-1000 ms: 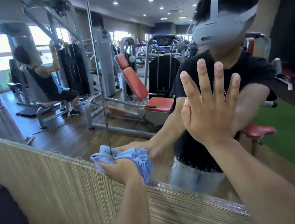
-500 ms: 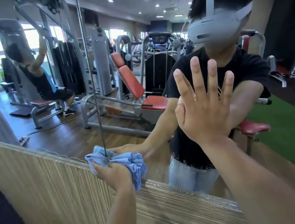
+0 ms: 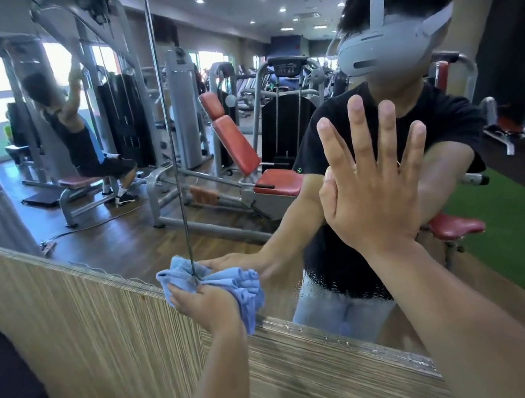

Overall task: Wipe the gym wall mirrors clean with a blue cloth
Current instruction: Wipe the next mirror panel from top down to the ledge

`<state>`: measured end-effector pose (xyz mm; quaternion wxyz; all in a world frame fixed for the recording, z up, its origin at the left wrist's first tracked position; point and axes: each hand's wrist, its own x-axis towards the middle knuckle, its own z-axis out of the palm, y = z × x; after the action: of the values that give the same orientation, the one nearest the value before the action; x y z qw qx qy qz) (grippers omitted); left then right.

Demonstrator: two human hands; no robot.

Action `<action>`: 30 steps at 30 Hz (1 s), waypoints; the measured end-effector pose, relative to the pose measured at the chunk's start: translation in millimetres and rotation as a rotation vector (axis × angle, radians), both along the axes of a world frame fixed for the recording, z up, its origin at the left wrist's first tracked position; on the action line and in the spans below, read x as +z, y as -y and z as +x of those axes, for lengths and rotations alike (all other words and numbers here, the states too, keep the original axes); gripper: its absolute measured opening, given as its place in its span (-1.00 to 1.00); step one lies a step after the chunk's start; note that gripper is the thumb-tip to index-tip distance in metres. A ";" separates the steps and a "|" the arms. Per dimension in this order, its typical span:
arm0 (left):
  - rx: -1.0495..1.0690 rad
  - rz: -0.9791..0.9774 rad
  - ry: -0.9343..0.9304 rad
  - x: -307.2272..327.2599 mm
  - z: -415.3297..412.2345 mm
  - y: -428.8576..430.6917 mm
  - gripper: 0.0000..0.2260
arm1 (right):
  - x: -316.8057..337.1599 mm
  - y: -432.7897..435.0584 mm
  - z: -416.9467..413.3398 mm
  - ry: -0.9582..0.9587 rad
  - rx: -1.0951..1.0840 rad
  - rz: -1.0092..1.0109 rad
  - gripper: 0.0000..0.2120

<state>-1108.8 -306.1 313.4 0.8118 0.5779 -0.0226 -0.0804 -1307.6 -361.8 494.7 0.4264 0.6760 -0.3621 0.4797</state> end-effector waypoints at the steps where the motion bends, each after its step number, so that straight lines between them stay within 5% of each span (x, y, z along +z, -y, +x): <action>1: 0.005 -0.003 -0.004 0.7 3.2 -1.4 -0.43 | 0.6 0.5 0.1 0.002 -0.006 -0.005 -0.44; 10: -0.055 0.086 0.025 1.4 -78.8 -0.5 -0.51 | -0.7 0.5 -0.5 0.006 -0.004 -0.026 -0.47; 20: 0.026 0.061 -0.012 4.4 -11.0 -0.7 -0.54 | 0.5 0.1 1.3 0.011 -0.007 -0.010 -0.47; 30: -0.058 0.068 -0.022 17.7 -90.6 -3.9 -0.53 | 0.0 0.3 -0.4 0.003 0.018 -0.025 -0.46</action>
<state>-1199.4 -302.2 331.1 0.7892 0.6034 -0.0274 -0.1110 -1308.1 -362.1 494.7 0.4301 0.6731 -0.3504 0.4890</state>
